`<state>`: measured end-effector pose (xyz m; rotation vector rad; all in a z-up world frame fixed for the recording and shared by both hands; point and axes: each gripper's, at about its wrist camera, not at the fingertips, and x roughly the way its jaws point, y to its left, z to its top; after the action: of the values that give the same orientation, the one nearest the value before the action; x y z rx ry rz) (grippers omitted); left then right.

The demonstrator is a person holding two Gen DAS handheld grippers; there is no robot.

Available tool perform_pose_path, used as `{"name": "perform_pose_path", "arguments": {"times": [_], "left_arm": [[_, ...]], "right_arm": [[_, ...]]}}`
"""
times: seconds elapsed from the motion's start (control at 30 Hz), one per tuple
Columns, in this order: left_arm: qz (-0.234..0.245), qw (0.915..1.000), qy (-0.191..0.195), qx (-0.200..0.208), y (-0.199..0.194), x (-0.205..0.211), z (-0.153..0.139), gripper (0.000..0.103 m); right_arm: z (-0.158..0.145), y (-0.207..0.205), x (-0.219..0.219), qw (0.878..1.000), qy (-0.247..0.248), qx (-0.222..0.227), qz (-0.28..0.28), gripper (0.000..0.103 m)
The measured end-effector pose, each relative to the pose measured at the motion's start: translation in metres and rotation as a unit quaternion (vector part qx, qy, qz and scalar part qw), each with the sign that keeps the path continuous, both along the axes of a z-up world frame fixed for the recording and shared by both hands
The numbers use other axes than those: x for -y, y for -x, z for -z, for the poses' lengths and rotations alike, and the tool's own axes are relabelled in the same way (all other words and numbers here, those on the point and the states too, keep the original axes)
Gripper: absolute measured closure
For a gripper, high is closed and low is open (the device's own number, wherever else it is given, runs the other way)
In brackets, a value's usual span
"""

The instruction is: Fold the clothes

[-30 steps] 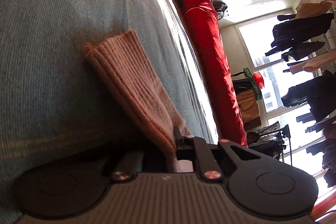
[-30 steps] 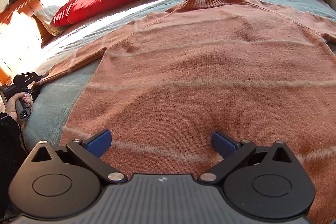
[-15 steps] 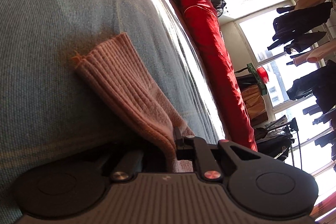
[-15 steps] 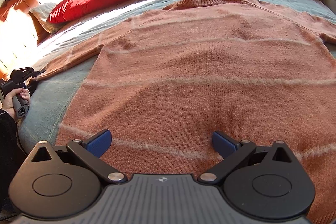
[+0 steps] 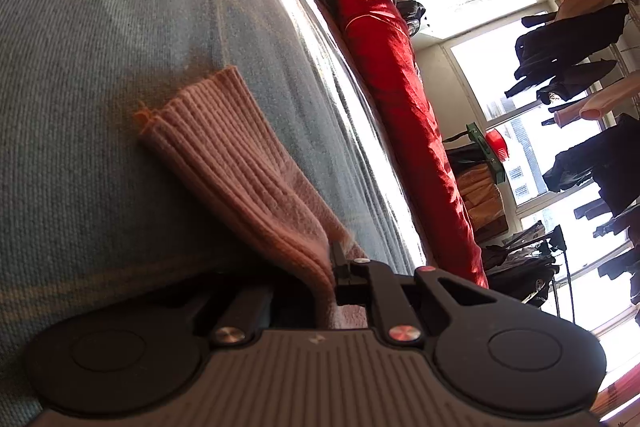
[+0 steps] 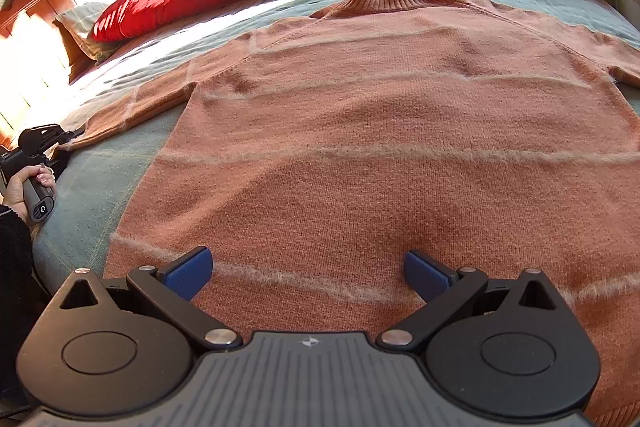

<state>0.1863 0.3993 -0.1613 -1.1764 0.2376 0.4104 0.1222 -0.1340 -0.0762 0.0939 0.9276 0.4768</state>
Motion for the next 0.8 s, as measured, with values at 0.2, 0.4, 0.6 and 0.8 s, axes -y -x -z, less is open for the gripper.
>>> {"name": "perform_pose_path", "arguments": {"times": [0.2, 0.4, 0.6, 0.8], "left_arm": [[-0.008, 0.9998, -0.020, 0.001, 0.000, 0.004, -0.001, 0.092], [-0.007, 0.9998, -0.020, 0.000, 0.001, 0.003, -0.002, 0.092], [-0.006, 0.9999, -0.015, -0.006, 0.000, 0.002, -0.004, 0.092], [0.007, 0.9994, -0.029, -0.020, -0.004, 0.005, -0.013, 0.093]], "right_arm": [[0.000, 0.001, 0.000, 1.000, -0.002, 0.000, 0.001, 0.000], [0.000, 0.001, 0.000, 1.000, 0.000, -0.001, 0.002, 0.000], [0.000, 0.001, 0.001, 1.000, -0.001, -0.003, 0.003, 0.000], [-0.001, 0.001, 0.001, 1.000, 0.003, -0.003, -0.002, 0.000]]}}
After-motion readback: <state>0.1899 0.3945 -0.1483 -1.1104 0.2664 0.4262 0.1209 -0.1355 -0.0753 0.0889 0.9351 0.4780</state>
